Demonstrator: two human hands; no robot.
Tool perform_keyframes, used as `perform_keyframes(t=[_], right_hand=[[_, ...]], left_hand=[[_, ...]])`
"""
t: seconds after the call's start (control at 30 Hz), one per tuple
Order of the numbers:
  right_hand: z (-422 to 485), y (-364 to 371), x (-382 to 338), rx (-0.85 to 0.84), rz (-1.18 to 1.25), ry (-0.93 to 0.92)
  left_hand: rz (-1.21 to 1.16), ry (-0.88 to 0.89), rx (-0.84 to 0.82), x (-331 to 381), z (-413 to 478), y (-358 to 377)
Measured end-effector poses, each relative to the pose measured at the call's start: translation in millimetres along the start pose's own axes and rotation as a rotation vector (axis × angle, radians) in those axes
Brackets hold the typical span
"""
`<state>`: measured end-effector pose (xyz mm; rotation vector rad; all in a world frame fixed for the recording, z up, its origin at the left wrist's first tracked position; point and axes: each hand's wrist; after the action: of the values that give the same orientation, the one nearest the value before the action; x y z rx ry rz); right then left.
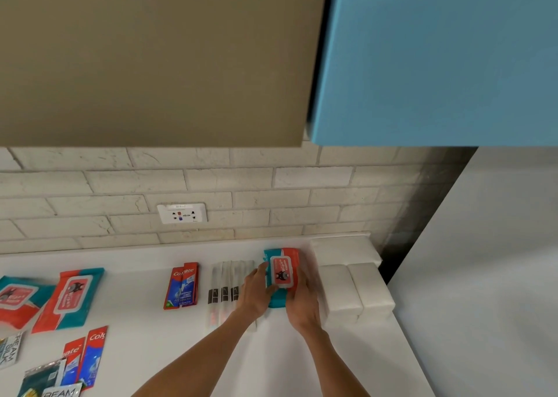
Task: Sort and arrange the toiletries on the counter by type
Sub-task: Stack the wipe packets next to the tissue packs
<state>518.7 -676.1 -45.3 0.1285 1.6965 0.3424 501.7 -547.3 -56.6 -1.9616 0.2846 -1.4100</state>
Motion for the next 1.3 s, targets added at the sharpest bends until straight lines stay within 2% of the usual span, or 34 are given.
perform_keyframes(t=[0.3, 0.53, 0.63, 0.9, 1.13, 1.3], right_hand=[[8, -4, 4, 0.011, -0.146, 0.002], [10, -9, 10, -0.02, -0.224, 0.015], [9, -11, 11, -0.02, -0.21, 0.025], [12, -11, 13, 0.005, -0.182, -0.007], [12, -5, 9, 0.023, -0.203, -0.067], [11, -5, 8, 0.061, -0.125, -0.055]], left_hand=[[0.487, 0.299, -0.014, 19, 39, -8], [0.634, 0.24, -0.198, 26, 70, -1], [0.618, 0.227, -0.234, 28, 78, 0], [0.291, 0.188, 0.014, 19, 67, -6], [0.115, 0.212, -0.02, 5, 35, -15], [0.135, 0.231, -0.022, -4, 16, -13]])
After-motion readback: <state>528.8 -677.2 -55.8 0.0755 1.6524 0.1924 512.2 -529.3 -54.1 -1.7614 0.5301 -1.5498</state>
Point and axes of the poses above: each hand's wrist, its own z-axis towards the middle knuckle, its own y-axis out of the palm, x = y × z, and after that the axes turned 4 degrees about -y, right-handed
